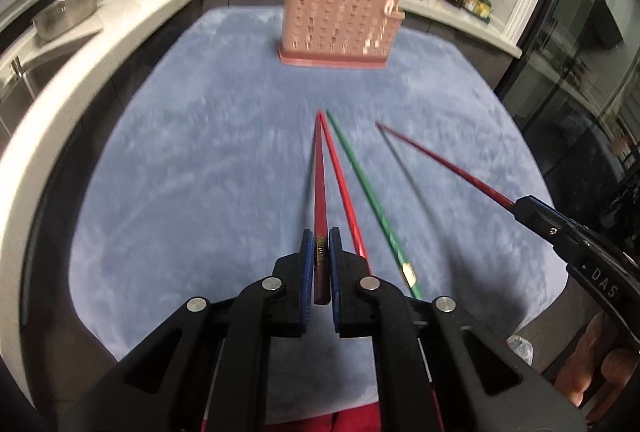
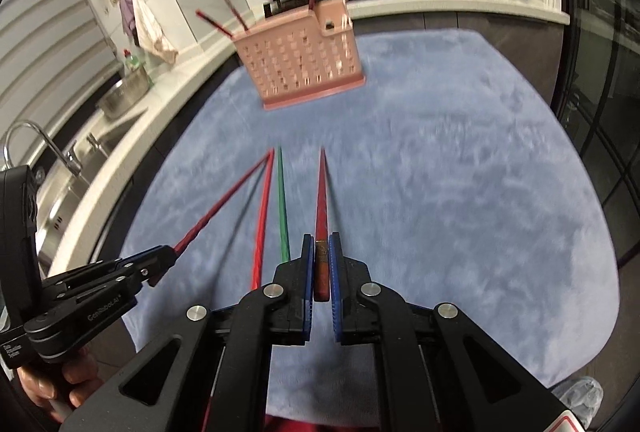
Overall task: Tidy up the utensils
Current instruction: 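Lift both chopsticks and carry them toward the pink holder, then insert both chopsticks into the pink holder and open both grippers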
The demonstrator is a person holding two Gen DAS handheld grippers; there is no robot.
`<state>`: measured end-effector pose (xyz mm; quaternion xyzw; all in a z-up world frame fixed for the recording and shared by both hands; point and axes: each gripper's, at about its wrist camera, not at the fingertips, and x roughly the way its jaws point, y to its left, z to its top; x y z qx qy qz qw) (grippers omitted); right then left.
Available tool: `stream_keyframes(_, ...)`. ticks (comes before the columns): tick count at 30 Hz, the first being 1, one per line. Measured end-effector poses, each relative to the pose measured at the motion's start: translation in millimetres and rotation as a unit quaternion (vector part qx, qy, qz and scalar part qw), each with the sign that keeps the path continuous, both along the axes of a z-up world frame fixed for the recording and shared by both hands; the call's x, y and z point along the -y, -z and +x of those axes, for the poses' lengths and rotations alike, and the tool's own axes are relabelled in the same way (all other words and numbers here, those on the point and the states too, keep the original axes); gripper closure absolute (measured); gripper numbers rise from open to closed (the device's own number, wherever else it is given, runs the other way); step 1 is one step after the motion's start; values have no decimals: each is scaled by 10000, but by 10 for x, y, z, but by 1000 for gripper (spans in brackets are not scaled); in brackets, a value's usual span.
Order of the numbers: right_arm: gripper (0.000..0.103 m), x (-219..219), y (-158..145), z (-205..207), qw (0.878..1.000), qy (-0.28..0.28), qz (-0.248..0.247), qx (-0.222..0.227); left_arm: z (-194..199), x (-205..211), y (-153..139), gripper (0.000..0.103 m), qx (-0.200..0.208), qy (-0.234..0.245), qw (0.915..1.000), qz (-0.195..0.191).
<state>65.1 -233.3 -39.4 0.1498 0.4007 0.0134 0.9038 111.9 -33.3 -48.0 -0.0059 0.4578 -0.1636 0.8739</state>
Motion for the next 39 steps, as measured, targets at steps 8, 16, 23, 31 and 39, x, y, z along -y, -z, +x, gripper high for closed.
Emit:
stream_keyframes(8,95,160,-430,188,9987,111,-90,486,235,-9,-517,97,613,-93,9981,-43)
stream_keyframes(16,95,276,-737,449,9962,136,-141,844,600,37,-914,97,1151,-192,9932,-24)
stream_keyframes(23,95,323,-939,725,9944,107,-144,1046,910,110,-1181,97,1449,-217,9892,-38)
stream_keyframes(31,95,427,-1300,1136,9904,23,50,1382,1318,124,-1624,97,1811,-314,9826,-263)
stream_keyframes(39,95,601,-1812,1643,9796,48,441,1959,1712,220,-2241,97,2476,-417,9665,-541)
